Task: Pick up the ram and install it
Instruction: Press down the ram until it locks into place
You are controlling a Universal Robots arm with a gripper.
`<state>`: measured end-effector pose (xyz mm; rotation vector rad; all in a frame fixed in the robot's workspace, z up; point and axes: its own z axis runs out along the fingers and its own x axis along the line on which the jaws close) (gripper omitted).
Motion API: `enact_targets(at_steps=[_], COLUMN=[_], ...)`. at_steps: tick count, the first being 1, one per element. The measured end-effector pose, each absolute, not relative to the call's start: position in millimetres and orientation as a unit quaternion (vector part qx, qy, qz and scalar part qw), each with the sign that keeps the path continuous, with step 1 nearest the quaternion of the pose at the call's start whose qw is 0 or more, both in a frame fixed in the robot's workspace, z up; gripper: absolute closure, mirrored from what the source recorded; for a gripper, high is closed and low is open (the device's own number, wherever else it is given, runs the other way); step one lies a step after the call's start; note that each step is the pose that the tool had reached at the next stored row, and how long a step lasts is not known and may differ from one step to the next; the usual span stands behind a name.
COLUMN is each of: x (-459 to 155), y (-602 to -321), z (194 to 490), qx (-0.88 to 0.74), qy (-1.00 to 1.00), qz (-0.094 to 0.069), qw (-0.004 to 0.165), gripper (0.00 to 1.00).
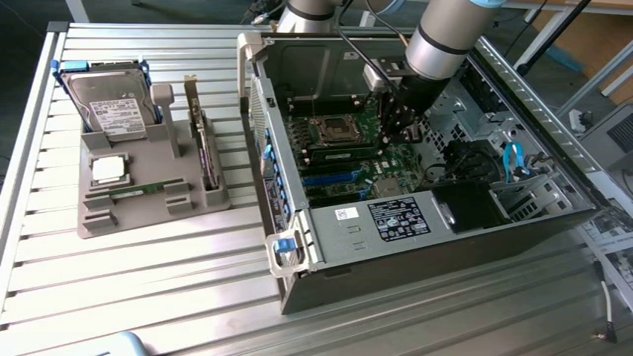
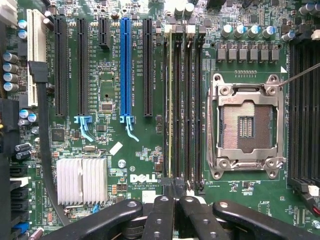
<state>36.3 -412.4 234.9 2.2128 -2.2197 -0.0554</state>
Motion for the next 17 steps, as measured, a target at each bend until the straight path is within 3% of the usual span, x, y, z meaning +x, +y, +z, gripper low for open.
enact_targets(at_steps=[17], x=[35.7], y=[-412.4], z=[246.5], qx=[0.706], qy=[-0.708], qz=[-0.012], qw=[0.009], gripper=[0.89])
